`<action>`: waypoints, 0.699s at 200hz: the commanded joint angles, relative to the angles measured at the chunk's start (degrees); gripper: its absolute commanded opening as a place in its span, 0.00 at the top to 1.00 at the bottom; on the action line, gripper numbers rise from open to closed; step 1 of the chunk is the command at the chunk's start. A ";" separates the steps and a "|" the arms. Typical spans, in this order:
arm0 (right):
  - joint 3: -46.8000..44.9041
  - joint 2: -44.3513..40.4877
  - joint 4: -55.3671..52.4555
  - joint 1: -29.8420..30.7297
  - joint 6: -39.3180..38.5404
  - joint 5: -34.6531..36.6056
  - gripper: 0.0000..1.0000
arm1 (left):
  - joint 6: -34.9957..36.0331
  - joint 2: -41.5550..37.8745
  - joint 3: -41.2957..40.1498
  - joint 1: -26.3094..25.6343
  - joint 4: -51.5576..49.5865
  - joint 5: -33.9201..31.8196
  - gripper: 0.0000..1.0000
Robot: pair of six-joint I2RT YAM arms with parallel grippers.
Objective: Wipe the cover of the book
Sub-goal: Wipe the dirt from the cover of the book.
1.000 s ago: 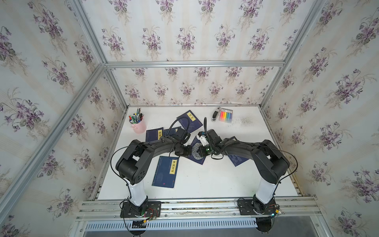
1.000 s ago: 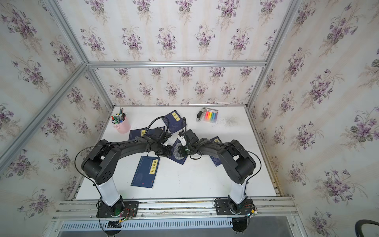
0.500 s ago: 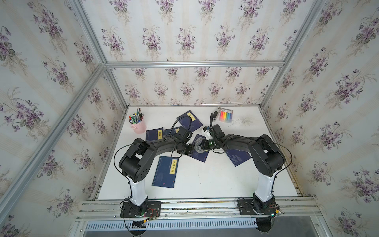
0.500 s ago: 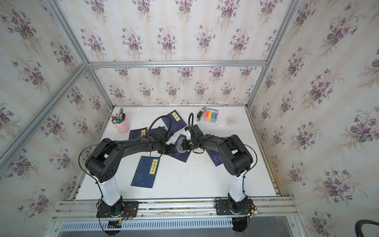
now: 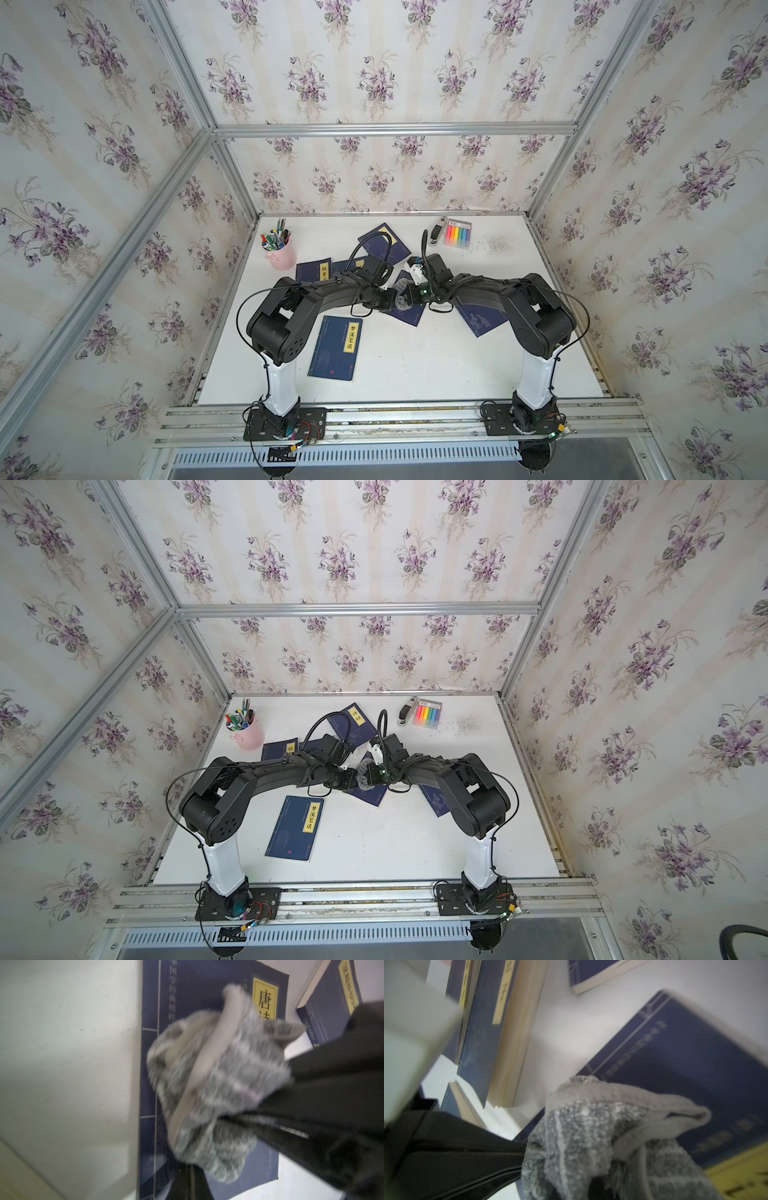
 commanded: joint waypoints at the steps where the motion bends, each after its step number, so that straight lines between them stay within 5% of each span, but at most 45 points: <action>1: -1.22 -0.46 -5.96 1.26 0.09 -2.50 1.00 | 1.27 4.42 -2.00 -0.03 -14.23 -15.30 1.00; 74: 3.19 4.55 -3.83 -10.45 2.17 -1.40 1.00 | 1.34 4.33 -2.26 -0.02 -13.81 -14.52 1.00; 140: -2.54 -1.60 -5.37 -5.17 -0.10 -2.65 1.00 | 1.43 4.95 -2.02 -0.08 -13.90 -14.51 1.00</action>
